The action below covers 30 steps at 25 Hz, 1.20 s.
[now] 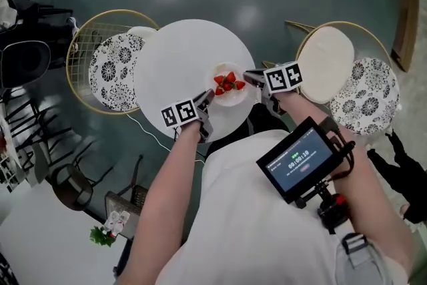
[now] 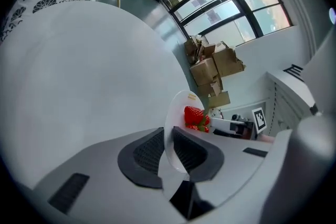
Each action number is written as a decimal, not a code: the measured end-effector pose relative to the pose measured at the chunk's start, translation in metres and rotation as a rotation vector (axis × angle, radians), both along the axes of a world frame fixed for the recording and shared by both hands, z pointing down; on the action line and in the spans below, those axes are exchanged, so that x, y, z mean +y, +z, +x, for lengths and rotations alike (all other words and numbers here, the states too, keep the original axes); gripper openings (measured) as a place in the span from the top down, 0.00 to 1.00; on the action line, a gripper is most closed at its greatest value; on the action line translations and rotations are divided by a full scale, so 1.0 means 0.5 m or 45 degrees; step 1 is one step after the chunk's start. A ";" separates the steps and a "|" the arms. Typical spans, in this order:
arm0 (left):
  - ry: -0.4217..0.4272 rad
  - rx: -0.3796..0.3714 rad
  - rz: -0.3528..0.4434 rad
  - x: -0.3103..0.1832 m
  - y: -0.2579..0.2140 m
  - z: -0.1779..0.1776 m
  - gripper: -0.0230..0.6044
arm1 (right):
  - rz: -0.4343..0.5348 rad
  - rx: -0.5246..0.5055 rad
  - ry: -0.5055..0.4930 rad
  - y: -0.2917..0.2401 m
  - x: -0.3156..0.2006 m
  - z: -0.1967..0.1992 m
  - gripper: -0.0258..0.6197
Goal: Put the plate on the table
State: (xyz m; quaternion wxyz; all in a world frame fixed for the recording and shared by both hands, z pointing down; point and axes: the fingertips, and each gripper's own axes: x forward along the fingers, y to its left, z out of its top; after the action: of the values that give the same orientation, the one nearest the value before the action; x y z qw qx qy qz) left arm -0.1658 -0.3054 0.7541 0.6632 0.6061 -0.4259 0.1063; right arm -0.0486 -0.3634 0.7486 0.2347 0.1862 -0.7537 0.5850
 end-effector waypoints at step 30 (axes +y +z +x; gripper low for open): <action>0.228 -0.322 0.033 -0.160 0.035 -0.007 0.90 | 0.183 0.213 0.072 0.038 -0.128 0.004 0.92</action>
State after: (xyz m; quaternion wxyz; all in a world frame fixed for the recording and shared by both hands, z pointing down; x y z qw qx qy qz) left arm -0.1692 -0.3853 0.7716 0.5842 0.6320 -0.4516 0.2351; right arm -0.0463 -0.4273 0.7677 0.2663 0.2721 -0.7659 0.5182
